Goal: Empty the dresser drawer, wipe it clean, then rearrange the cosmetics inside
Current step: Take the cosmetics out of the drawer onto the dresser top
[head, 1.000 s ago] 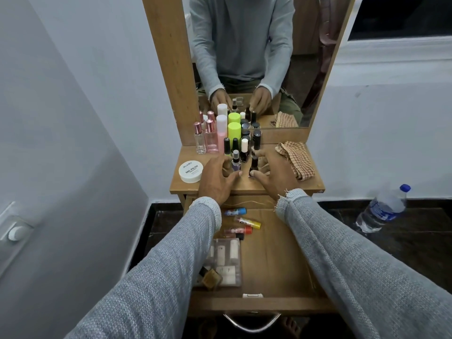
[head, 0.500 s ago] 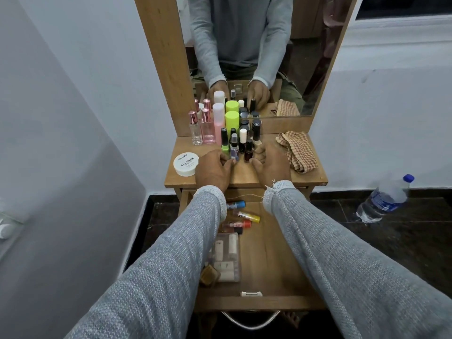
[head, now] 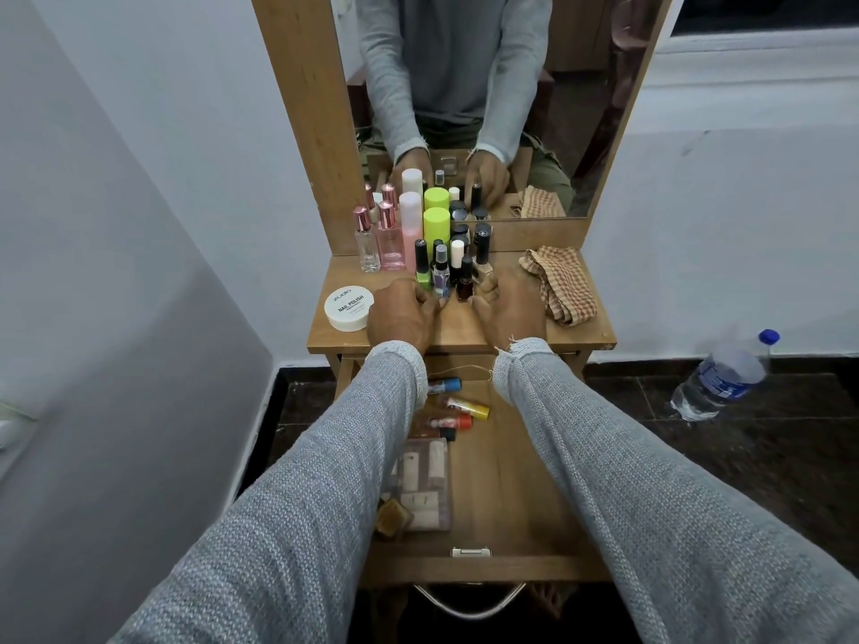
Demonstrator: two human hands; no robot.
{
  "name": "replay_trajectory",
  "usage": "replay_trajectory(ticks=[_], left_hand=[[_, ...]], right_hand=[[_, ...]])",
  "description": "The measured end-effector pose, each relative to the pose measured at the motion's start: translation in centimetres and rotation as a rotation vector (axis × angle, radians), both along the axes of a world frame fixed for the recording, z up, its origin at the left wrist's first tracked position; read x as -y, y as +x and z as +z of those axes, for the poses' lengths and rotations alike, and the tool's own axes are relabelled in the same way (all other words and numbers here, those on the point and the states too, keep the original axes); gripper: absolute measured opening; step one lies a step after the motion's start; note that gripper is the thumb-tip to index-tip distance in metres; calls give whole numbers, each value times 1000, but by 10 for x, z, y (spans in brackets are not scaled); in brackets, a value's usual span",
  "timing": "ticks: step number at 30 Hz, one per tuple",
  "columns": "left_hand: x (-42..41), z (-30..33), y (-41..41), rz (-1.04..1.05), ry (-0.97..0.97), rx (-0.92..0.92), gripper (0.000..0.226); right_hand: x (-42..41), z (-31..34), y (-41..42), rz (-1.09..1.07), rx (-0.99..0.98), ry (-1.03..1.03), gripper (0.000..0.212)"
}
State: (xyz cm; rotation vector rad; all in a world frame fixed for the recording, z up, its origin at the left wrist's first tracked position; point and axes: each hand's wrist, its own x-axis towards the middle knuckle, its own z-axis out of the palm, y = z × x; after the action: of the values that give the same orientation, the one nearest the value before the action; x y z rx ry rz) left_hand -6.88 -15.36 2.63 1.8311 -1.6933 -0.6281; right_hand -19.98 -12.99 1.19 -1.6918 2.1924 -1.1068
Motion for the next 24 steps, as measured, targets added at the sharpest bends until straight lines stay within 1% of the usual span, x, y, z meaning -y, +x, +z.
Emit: replay_trajectory(ticks=[4,8,10,12,14,15,17,20,22,24], left_hand=[[-15,2,6,-58,-83,-76,15],[-41,-6,19,-155,-212,-197,11],[-59,-15,28,-193,-294,-206,11],[-78,-29,39,-197,-420,-175,9],[-94,-44,49,-186,-485,-126,10],[-100,-51,54,-181,-474,-95,11],[-105,-64,62,-202,-371,-17,14],[-106,-69,66,-263,-122,122,15],[-106,-68,66,-306,6,234,16],[-107,-68,65,-366,120,349,17]], right_hand=[[-10,-3,1,41,10,-59,11],[-24,-7,1,113,37,-20,20],[-39,-11,2,192,32,-70,21],[-59,-14,4,275,-52,-162,16],[-79,-20,7,332,-171,-246,8],[-87,-26,9,353,-219,-251,6],[-100,-42,12,389,-276,-180,6],[-112,-58,13,432,-309,104,20],[-115,-58,13,471,-322,284,30],[-115,-56,15,489,-346,384,36]])
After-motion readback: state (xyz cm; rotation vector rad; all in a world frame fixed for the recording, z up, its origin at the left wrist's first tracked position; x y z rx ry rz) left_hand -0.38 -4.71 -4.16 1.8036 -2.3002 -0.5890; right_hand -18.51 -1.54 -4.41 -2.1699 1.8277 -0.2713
